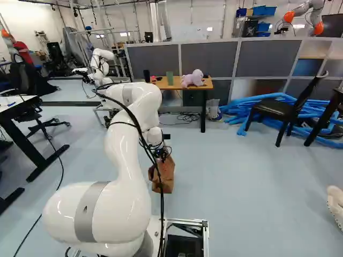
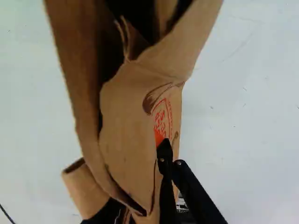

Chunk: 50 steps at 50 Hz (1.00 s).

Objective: Pick up the bag on the ground and place it on the table

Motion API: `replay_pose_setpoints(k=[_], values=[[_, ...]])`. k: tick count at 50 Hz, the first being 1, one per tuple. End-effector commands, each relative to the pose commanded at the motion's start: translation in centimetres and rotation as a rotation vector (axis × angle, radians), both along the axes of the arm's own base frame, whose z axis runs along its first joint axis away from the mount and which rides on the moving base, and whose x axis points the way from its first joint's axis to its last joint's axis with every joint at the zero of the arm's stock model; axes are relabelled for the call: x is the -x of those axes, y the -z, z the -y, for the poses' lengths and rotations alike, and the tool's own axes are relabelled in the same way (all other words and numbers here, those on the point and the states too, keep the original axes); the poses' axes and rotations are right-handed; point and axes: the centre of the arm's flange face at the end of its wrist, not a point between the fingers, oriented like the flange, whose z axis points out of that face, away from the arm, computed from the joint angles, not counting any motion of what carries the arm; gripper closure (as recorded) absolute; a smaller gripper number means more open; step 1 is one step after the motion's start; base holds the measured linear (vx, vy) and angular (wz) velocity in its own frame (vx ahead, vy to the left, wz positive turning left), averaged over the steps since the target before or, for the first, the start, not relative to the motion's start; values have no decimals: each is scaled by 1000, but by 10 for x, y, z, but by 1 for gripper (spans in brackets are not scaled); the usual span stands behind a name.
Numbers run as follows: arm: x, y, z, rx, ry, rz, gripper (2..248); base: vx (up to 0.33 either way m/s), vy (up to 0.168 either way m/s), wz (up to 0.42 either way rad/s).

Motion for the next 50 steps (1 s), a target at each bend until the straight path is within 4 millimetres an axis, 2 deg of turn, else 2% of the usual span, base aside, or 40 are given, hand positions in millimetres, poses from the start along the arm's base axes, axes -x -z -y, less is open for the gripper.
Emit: replay_pose_setpoints(k=[50], values=[[1,-75,1,-6,2,58,229,0,0,0]])
